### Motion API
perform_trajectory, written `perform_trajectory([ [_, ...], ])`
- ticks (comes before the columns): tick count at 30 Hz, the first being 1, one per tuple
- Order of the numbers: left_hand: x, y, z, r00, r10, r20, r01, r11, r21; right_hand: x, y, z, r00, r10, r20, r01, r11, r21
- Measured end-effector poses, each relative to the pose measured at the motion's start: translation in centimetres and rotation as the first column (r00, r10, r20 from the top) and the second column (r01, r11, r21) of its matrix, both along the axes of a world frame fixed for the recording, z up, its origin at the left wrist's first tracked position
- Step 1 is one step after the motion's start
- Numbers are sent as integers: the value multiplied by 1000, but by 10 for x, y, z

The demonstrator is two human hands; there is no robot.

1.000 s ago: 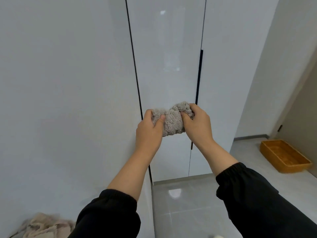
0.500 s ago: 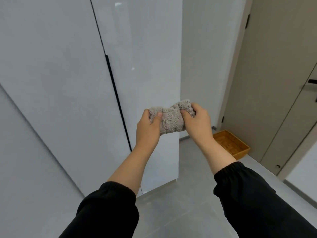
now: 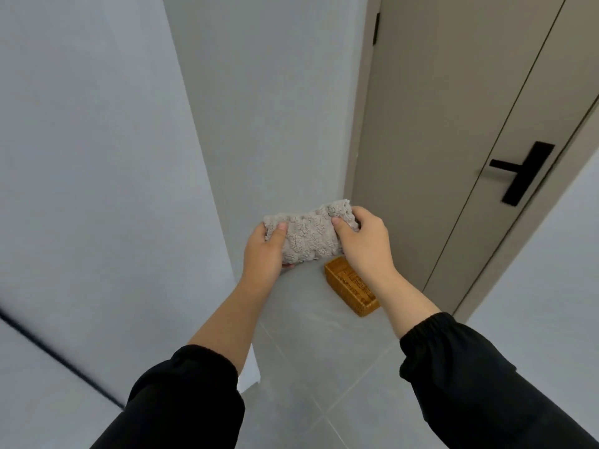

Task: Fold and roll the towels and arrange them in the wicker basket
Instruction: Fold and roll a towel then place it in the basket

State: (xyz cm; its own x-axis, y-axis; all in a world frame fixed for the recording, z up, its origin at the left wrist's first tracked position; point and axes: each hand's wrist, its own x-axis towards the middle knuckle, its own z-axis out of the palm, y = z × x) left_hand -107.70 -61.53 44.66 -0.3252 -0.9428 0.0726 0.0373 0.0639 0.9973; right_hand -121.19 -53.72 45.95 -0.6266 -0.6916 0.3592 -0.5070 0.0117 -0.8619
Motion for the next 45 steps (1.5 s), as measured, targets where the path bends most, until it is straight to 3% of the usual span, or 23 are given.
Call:
perform_trajectory([
  [7, -94, -113, -16, 988, -152, 11, 152, 988, 29, -78, -92, -18, 985, -171, 36, 171, 985, 7],
  [17, -254, -216, -24, 911, -413, -7, 403, 886, 230, -212, -172, -23, 888, -404, 220, 409, 912, 25],
  [27, -451, -298, -70, 869, -494, -43, 469, 791, 393, -421, -245, -73, 887, -328, 325, 326, 943, 61],
  [31, -522, -339, -91, 850, -515, 108, 458, 825, 330, -506, -282, -81, 909, -284, 304, 256, 958, 129],
  [35, -561, -387, -107, 827, -517, 220, 467, 850, 245, -568, -333, -92, 945, -146, 291, 81, 971, 226],
  [38, -576, -427, -122, 713, -647, 271, 585, 761, 281, -592, -379, -107, 944, -2, 330, -90, 961, 263],
  [42, -594, -489, -154, 527, -825, 206, 673, 553, 491, -622, -446, -139, 905, 33, 425, -187, 927, 325],
  [45, -616, -536, -189, 520, -841, 151, 645, 502, 576, -645, -493, -171, 796, -13, 605, -166, 957, 239],
])
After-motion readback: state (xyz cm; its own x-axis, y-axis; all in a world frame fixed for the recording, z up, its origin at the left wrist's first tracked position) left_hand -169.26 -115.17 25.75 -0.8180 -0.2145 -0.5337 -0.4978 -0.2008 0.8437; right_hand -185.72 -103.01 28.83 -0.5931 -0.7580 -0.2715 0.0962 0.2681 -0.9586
